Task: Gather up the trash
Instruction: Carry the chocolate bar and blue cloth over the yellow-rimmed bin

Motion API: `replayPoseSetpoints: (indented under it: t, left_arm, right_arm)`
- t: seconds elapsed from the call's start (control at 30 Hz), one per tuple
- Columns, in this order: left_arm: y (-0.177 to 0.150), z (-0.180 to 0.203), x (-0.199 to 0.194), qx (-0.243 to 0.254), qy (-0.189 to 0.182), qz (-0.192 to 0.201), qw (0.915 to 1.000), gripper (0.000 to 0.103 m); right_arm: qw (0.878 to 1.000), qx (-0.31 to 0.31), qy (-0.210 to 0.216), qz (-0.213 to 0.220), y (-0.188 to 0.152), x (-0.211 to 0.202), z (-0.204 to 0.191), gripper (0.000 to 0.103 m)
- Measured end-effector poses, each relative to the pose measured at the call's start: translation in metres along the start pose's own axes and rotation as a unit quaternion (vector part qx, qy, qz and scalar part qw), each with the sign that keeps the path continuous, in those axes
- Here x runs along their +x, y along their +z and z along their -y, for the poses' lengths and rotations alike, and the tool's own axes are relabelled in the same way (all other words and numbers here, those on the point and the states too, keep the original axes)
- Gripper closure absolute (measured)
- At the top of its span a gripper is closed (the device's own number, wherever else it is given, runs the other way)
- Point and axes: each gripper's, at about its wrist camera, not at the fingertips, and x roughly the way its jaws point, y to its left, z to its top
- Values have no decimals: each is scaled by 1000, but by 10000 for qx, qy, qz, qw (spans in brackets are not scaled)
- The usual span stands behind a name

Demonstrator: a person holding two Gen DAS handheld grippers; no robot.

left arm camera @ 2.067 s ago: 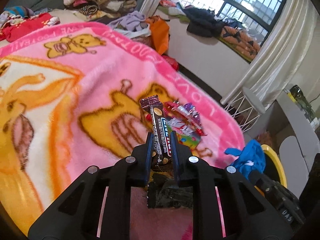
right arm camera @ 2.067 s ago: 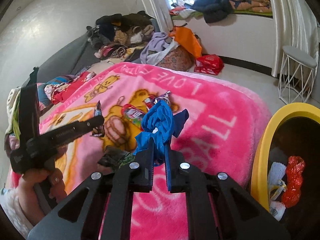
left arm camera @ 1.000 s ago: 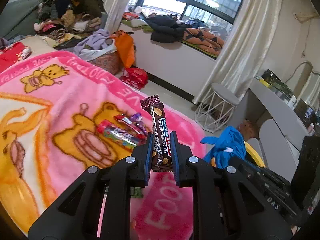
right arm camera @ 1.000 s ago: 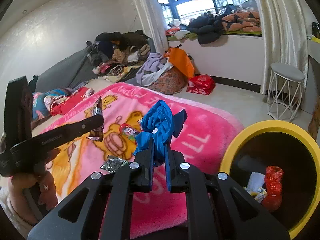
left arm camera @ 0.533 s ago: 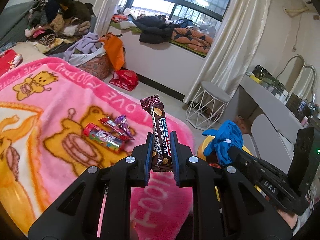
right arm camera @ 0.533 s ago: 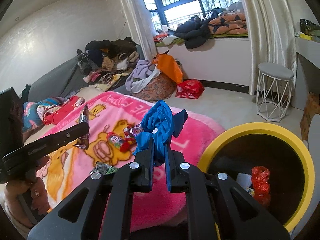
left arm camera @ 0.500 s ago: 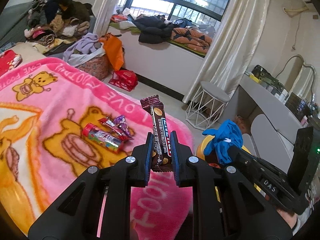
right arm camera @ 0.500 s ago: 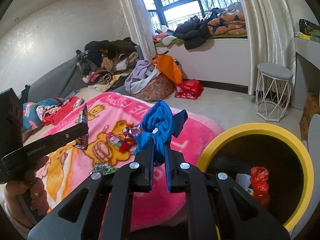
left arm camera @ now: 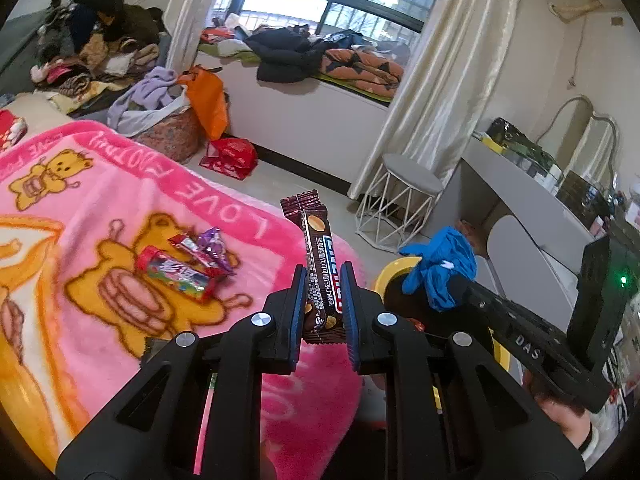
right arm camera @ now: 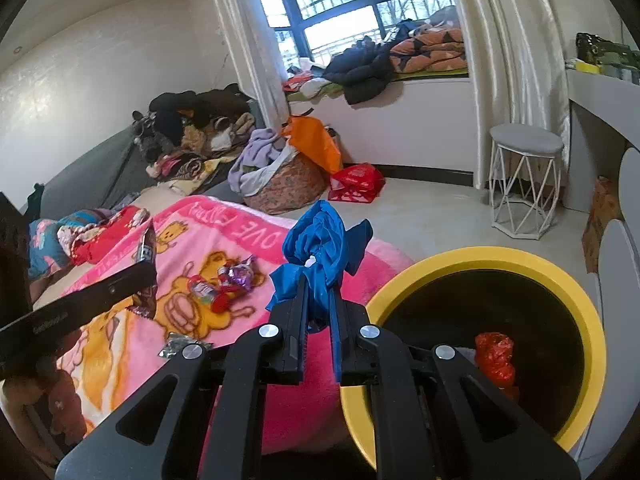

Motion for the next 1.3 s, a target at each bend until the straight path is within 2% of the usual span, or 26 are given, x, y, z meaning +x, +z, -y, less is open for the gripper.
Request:
replayPoseSetpoints:
  t: [0.77,1.3]
  left_arm:
    - [-10,60,26,527,-510,-299,9969,90]
    - [-30,91,54,922,-802,-611,9906,90]
  right_arm:
    - [9970,481,-566,219,2,-14,58,94]
    - [9906,788,-1105,186,-5,-17,95,94]
